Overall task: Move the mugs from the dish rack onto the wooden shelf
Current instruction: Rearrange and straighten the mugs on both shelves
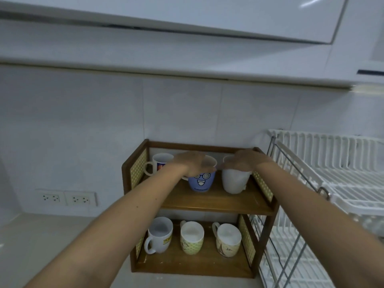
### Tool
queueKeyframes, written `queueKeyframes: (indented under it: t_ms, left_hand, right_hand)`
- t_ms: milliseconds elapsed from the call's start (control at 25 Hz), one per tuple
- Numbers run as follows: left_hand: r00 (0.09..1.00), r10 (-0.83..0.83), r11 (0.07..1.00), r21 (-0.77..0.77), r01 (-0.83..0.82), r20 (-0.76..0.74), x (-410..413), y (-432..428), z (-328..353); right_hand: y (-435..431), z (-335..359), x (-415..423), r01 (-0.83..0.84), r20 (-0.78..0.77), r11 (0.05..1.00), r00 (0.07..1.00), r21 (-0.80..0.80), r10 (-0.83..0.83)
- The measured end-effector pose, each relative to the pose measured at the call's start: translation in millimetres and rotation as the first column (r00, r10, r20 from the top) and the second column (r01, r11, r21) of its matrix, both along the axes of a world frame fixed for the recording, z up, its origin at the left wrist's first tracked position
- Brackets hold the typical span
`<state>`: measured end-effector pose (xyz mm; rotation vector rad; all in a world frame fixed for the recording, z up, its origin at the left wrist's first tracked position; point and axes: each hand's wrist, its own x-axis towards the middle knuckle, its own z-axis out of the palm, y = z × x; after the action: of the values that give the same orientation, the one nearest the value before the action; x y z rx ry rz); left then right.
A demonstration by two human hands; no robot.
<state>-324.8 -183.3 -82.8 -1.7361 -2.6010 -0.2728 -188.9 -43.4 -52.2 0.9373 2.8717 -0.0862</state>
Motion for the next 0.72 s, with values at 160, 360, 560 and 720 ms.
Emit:
queueKeyframes:
  t_ms: [160, 360, 560, 720]
  left_hand:
    - [0.999, 0.029, 0.997, 0.073, -0.027, -0.024, -4, 1, -4]
    - [0.998, 0.066, 0.992, 0.108, -0.065, -0.001, -3, 0, -7]
    - [0.997, 0.083, 0.991, 0.103, -0.082, -0.006, 0, -1, -7]
    - [0.996, 0.085, 0.993, 0.088, -0.083, -0.019, -1, 1, -8]
  right_hand:
    - [0, 17, 11, -0.160, 0.057, 0.981, 0.984, -0.110, 0.167]
    - [-1, 28, 12, -0.073, 0.116, 0.986, 0.989, -0.150, 0.091]
    - [-4, 17, 13, -0.003, 0.118, 0.999, 0.993, 0.050, -0.003]
    - [3, 24, 21, -0.039, 0.141, 0.999, 0.989, 0.035, 0.033]
